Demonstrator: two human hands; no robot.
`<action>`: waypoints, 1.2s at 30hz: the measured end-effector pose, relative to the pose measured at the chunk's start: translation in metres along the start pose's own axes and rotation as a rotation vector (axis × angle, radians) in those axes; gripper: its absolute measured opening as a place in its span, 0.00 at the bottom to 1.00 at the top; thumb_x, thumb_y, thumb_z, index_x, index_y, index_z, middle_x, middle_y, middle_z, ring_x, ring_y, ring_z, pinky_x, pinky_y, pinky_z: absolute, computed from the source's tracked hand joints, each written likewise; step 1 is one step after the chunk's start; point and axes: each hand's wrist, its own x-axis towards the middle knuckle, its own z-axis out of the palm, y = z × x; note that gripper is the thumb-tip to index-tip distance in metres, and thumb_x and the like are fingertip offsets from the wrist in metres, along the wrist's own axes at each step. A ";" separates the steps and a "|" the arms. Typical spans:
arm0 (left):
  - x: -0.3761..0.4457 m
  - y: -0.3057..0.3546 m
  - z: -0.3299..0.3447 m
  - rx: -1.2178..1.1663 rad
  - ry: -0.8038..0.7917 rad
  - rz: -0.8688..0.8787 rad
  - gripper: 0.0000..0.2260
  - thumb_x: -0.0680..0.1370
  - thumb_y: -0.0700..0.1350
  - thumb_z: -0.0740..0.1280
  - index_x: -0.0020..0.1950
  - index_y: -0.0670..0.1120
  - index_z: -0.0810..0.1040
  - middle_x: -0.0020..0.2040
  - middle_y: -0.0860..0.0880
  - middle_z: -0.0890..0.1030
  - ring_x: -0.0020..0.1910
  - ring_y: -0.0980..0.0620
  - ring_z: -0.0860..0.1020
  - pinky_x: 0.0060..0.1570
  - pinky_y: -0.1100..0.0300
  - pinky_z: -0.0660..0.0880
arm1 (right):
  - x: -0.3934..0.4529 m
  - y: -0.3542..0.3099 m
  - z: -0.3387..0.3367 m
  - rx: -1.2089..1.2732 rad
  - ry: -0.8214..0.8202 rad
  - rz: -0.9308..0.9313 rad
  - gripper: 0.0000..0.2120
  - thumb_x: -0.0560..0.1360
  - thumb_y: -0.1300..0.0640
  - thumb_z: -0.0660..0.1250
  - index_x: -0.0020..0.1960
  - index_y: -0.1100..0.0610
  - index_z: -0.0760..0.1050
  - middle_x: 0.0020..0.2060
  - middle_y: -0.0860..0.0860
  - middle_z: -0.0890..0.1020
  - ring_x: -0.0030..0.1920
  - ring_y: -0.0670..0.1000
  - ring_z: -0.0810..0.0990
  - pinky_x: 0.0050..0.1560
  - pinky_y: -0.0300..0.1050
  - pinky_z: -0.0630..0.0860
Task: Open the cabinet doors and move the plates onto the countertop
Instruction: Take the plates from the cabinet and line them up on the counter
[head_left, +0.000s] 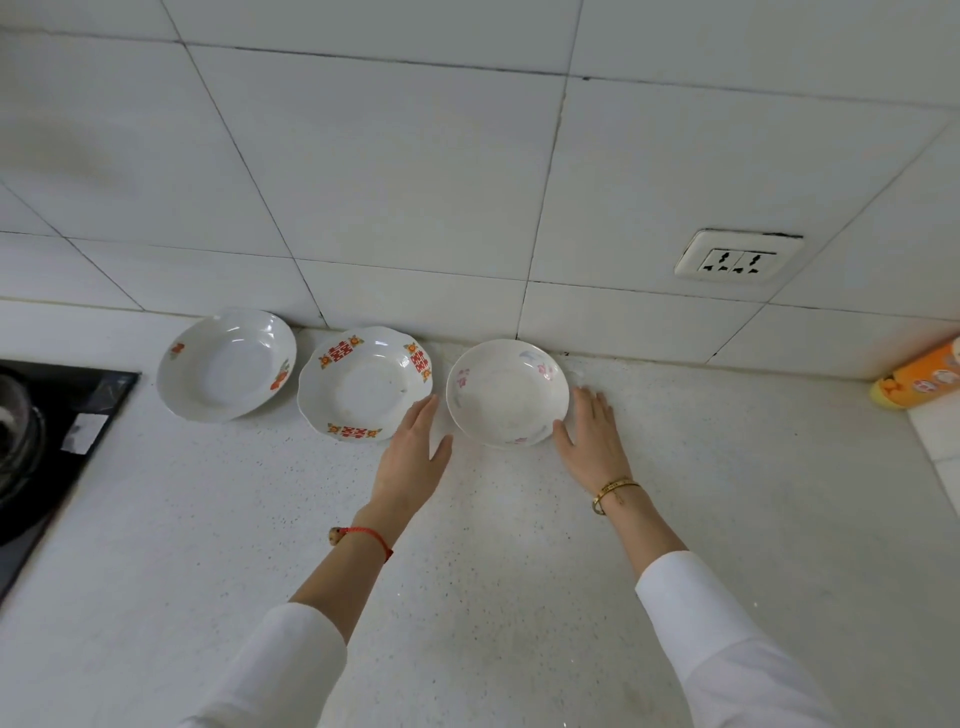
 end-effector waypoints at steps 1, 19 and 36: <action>-0.005 0.000 -0.008 0.023 0.008 0.020 0.26 0.80 0.45 0.64 0.77 0.45 0.61 0.75 0.47 0.65 0.74 0.47 0.65 0.70 0.51 0.66 | -0.005 -0.003 -0.003 -0.004 0.009 -0.022 0.28 0.81 0.53 0.57 0.77 0.61 0.53 0.77 0.57 0.56 0.78 0.57 0.47 0.78 0.53 0.49; -0.176 -0.019 -0.114 0.192 0.274 0.111 0.24 0.79 0.45 0.65 0.75 0.45 0.65 0.73 0.47 0.69 0.74 0.47 0.66 0.71 0.47 0.66 | -0.146 -0.071 -0.016 0.016 0.029 -0.315 0.27 0.80 0.53 0.58 0.76 0.57 0.56 0.76 0.53 0.61 0.78 0.54 0.50 0.76 0.51 0.57; -0.376 -0.095 -0.193 0.188 0.390 0.156 0.22 0.79 0.44 0.65 0.73 0.46 0.68 0.72 0.48 0.71 0.72 0.47 0.67 0.72 0.49 0.65 | -0.339 -0.164 0.027 0.026 0.129 -0.433 0.26 0.80 0.51 0.58 0.76 0.57 0.58 0.75 0.51 0.64 0.78 0.53 0.51 0.76 0.50 0.55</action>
